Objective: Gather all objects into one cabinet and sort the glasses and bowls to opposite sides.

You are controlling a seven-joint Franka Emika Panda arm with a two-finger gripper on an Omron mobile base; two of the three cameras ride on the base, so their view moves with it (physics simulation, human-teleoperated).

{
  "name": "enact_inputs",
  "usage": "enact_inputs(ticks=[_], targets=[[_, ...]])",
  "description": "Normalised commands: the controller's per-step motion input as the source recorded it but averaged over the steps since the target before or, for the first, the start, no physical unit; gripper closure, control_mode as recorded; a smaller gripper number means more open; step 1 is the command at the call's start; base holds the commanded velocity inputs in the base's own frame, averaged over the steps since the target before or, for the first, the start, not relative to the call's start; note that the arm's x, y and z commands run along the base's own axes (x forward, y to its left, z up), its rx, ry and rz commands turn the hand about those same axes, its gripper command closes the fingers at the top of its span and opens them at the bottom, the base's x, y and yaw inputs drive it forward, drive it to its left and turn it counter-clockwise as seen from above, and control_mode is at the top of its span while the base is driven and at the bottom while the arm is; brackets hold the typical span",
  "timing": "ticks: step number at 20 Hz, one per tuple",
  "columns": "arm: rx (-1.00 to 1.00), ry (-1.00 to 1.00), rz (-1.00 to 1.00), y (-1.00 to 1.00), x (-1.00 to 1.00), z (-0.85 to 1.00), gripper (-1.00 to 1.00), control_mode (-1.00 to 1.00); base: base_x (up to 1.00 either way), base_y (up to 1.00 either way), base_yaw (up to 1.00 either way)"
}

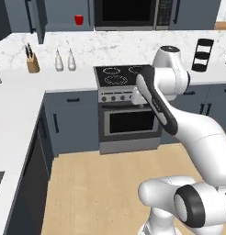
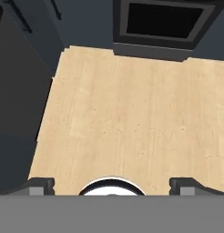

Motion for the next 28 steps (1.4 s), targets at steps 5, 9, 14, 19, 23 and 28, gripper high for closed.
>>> enact_inputs(ticks=[5, 9, 14, 19, 23, 28], targets=[[0.0, 0.0, 0.0, 0.0, 0.0, 0.0, -1.0, 1.0, 0.96, 0.3, -0.12], [0.0, 0.0, 0.0, 0.0, 0.0, 0.0, -1.0, 1.0, 0.78, 0.53, -0.08], [0.0, 0.0, 0.0, 0.0, 0.0, 0.0, -1.0, 1.0, 0.62, 0.74, -0.03], [0.0, 0.0, 0.0, 0.0, 0.0, 0.0, -1.0, 1.0, 0.62, 0.48, -0.04], [0.0, 0.0, 0.0, 0.0, 0.0, 0.0, -1.0, 1.0, 0.2, 0.02, -0.01], [0.0, 0.0, 0.0, 0.0, 0.0, 0.0, -1.0, 1.0, 0.35, 0.1, 0.0]])
